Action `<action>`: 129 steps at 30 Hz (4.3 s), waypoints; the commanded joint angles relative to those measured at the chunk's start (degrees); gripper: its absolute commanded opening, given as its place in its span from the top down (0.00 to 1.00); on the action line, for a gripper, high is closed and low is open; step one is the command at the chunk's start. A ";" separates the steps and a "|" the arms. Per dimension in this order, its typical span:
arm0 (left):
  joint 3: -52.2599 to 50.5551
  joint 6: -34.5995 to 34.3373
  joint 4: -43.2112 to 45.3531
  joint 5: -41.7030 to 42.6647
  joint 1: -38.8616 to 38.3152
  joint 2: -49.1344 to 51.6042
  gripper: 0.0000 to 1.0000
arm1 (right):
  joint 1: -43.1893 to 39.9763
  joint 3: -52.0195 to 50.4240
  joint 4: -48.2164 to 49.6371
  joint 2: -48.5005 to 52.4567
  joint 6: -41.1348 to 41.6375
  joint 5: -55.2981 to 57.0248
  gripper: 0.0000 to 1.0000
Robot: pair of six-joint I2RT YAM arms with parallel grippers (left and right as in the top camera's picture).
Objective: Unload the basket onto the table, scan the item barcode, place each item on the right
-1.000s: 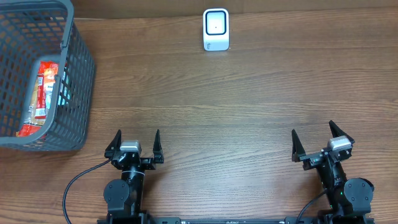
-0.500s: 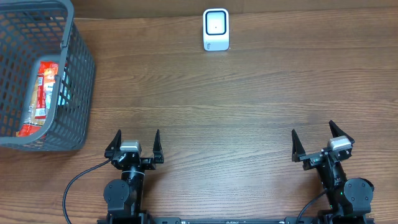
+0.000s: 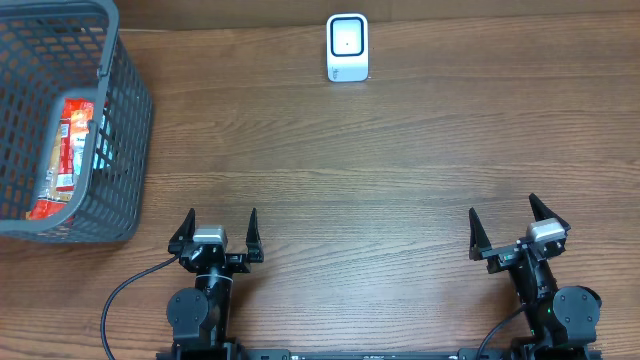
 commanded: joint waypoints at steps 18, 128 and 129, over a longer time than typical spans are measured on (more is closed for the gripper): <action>-0.20 0.70 -0.09 -0.09 -0.48 -0.52 0.00 | -0.26 -0.61 0.28 -0.61 -0.04 -0.31 0.00; 66.25 -8.13 -51.56 37.88 -0.42 67.78 0.00 | -0.26 -0.61 0.31 -0.63 -0.07 -0.31 0.00; 66.25 -8.11 -51.32 37.79 -0.42 68.28 0.00 | -0.26 -0.61 0.28 -0.61 -0.04 -0.31 0.00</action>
